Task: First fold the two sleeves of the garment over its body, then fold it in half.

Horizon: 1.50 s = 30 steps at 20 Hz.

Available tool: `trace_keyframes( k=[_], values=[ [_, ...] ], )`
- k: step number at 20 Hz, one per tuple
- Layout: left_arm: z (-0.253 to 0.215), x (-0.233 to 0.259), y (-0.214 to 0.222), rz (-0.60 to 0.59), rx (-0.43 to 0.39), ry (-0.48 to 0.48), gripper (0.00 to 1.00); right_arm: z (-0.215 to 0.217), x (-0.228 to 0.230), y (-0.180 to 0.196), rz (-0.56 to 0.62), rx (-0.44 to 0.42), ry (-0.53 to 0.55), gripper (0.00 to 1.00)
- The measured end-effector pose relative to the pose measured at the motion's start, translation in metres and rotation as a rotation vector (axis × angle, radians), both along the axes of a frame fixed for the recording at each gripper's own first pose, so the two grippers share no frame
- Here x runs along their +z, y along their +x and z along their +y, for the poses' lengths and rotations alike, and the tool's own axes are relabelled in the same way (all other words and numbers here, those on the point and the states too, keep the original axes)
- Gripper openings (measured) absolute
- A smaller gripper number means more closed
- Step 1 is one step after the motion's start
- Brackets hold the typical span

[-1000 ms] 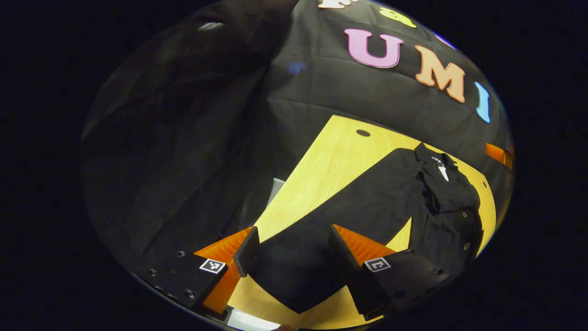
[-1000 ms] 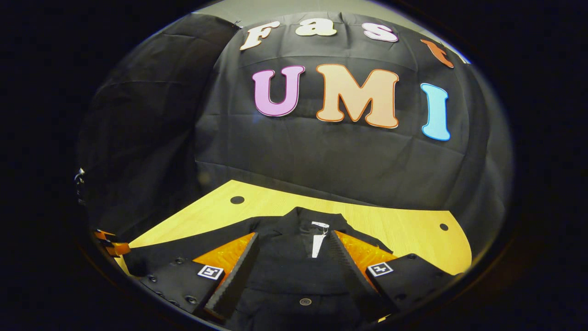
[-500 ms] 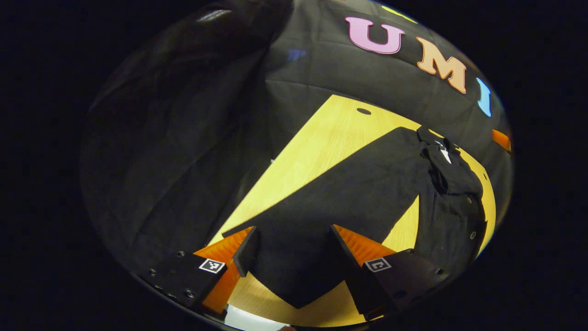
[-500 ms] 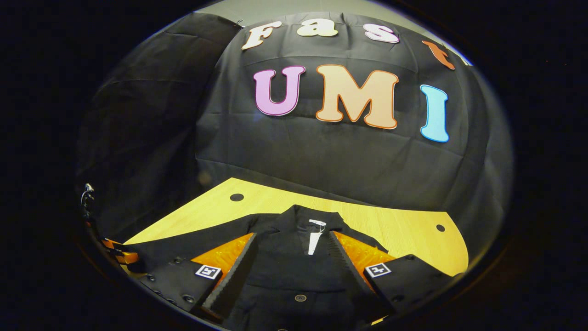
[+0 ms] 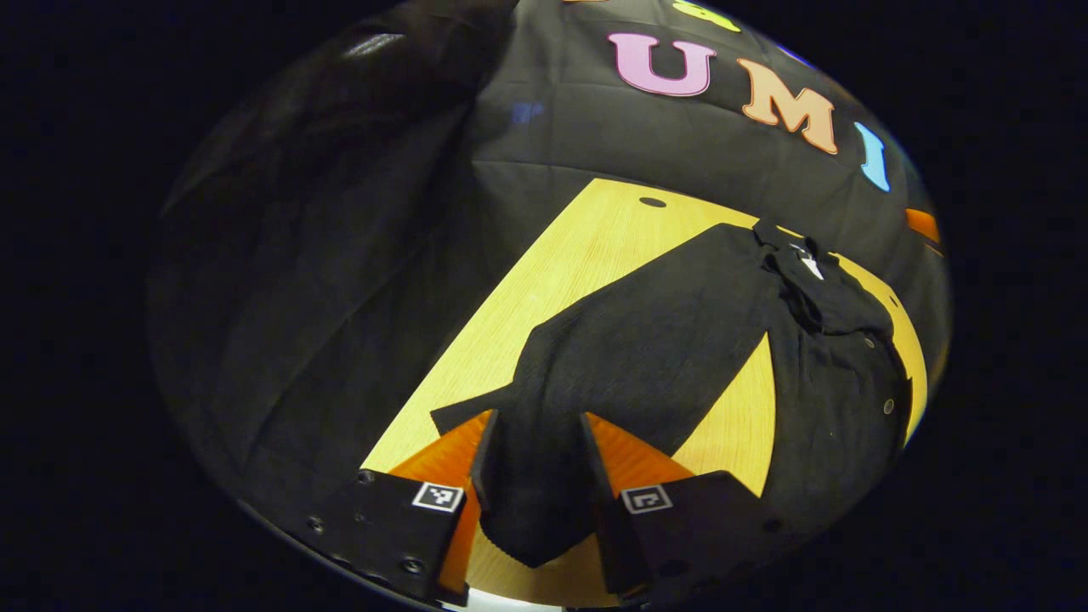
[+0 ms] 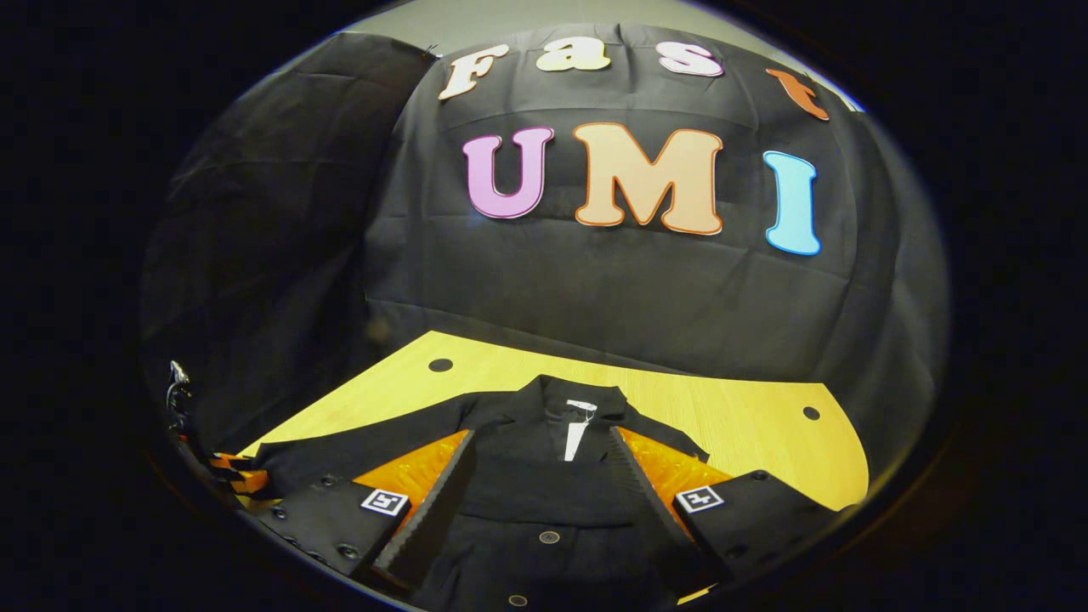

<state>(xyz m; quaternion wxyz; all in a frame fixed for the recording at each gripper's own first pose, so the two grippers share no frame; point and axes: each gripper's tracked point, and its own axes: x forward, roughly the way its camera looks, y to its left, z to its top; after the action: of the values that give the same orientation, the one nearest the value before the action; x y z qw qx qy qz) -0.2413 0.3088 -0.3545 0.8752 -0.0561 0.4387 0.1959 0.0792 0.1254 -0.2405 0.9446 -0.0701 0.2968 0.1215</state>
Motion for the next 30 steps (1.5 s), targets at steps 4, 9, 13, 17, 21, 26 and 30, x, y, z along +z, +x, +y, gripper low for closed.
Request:
trace_keyframes(
  k=[4, 9, 13, 17, 21, 26, 30],
  values=[
    [-0.004, -0.001, 0.008, 0.0, 0.021, -0.003, 0.02, -0.028, 0.009, -0.005, -0.017, -0.041, 0.018, 0.98],
    [-0.002, 0.012, 0.022, -0.014, 0.064, -0.022, 0.0, -0.053, 0.018, -0.006, -0.039, -0.078, 0.034, 0.98],
    [0.009, 0.049, 0.061, -0.113, 0.056, 0.008, 0.0, -0.065, 0.021, -0.011, -0.045, -0.087, 0.038, 0.98],
    [0.006, 0.078, 0.094, -0.186, 0.014, 0.041, 0.0, -0.079, 0.022, -0.021, -0.054, -0.098, 0.035, 0.98],
    [-0.009, 0.097, 0.123, -0.232, -0.036, 0.041, 0.0, -0.096, 0.024, -0.028, -0.062, -0.124, 0.041, 0.98],
    [-0.028, 0.115, 0.157, -0.269, -0.095, 0.054, 0.0, -0.122, 0.025, -0.041, -0.065, -0.172, 0.055, 0.98],
    [-0.06, 0.126, 0.192, -0.303, -0.171, 0.056, 0.0, -0.147, 0.025, -0.055, -0.06, -0.212, 0.06, 0.98]
  ],
)
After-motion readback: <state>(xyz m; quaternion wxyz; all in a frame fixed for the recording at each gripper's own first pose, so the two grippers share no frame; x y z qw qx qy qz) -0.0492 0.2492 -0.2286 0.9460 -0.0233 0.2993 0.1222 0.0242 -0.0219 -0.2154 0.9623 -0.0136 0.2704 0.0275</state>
